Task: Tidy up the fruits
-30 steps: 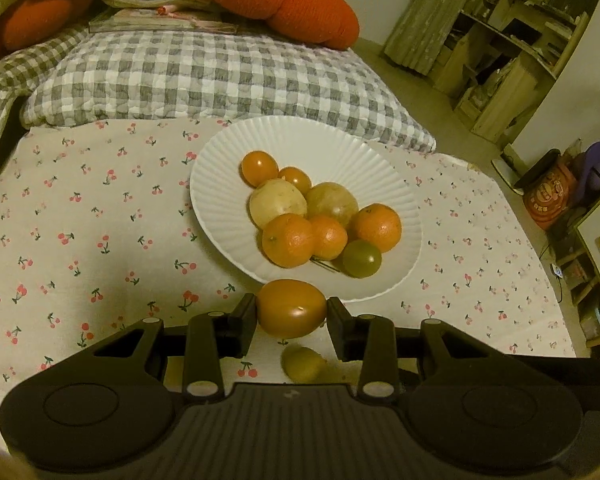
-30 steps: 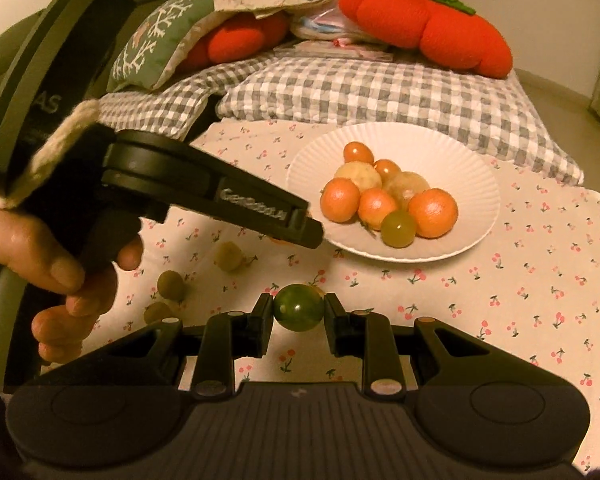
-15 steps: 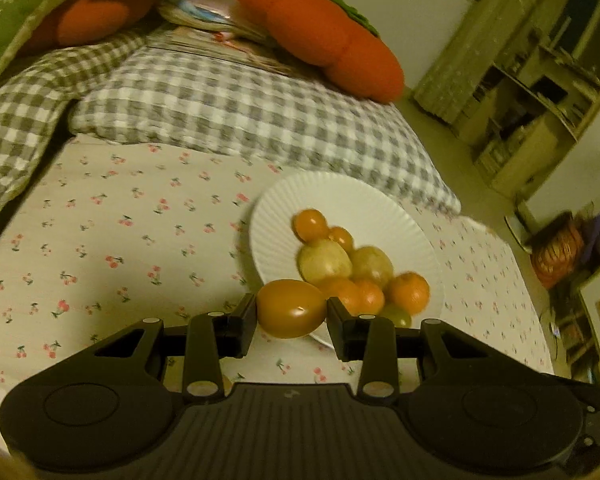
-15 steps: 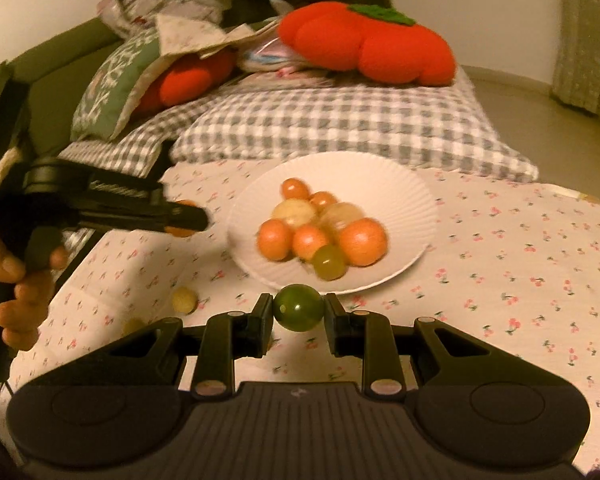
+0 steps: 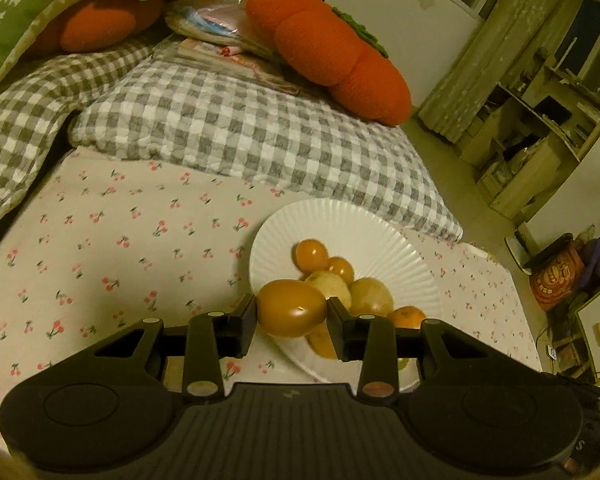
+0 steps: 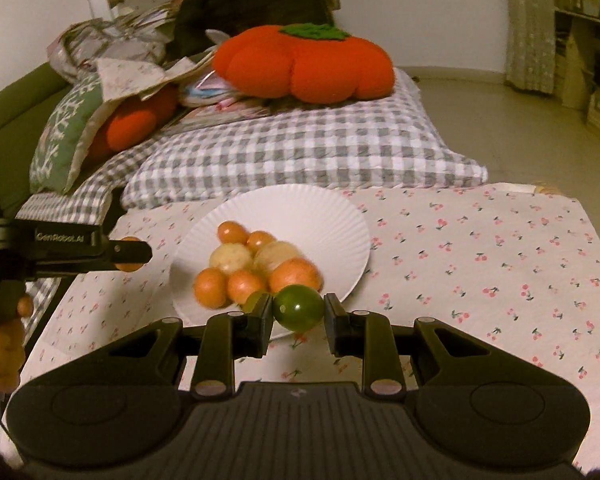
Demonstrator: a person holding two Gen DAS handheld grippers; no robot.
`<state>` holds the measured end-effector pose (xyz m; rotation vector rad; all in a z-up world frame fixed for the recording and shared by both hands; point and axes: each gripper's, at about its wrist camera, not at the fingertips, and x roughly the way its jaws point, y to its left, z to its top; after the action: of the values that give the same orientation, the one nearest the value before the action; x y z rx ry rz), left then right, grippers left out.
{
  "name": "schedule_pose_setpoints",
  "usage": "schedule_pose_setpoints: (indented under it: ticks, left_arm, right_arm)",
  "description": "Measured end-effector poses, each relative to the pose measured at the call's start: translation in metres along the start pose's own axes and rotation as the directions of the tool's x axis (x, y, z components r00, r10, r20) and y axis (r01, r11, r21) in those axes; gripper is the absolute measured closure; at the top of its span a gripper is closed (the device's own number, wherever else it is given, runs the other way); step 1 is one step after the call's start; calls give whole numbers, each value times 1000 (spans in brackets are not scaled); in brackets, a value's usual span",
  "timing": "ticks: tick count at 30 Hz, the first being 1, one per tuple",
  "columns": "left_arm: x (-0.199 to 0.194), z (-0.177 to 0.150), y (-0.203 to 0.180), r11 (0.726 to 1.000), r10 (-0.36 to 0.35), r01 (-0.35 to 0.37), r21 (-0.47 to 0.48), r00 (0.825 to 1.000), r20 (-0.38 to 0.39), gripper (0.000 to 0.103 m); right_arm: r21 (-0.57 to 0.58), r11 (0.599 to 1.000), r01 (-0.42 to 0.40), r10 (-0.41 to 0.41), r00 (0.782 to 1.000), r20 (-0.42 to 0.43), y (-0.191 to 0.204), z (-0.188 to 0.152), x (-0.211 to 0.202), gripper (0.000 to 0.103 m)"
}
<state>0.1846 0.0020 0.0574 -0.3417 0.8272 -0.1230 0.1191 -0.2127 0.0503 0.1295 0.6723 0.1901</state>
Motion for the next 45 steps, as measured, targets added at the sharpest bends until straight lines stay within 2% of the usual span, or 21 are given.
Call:
schedule_pose_setpoints:
  ticks: [6,10,16,24,32,37,45]
  left_arm:
    - [14,7,-19,999,-13,13,35,1000,18,79]
    - [28,13,-35,998,-40,39,48,999,20,79]
    - [55,20,-57,993,-23,20,119,1000,22,79]
    - [86,25,-65,987,-11,10,158,1000,9,79]
    - [106,24,-75,981,-13,13,194,1000,1,79]
    - [117,20,-78,973,10,-9,229,1000,-2,79]
    - [122,17,-80,967,16,-14,255,1000,-8,79]
  right_arm:
    - [69,997,25,-24,1000,-3,-15,10,15,79]
    - [105,994,10,-8,1000,-22,-22,14,26,79]
    - [101,995,6,-5,1000,-8,-28,25,41,79]
    - [72,997,-6,7,1000,-10,-30,28,62,79]
    - [42,999,-29,30,999,-19,-24,29,76,79]
    - [32,999,-34,35,999,-21,-23,30,82,79]
    - [17,999,-39,39,999,-26,-19,28,86,79]
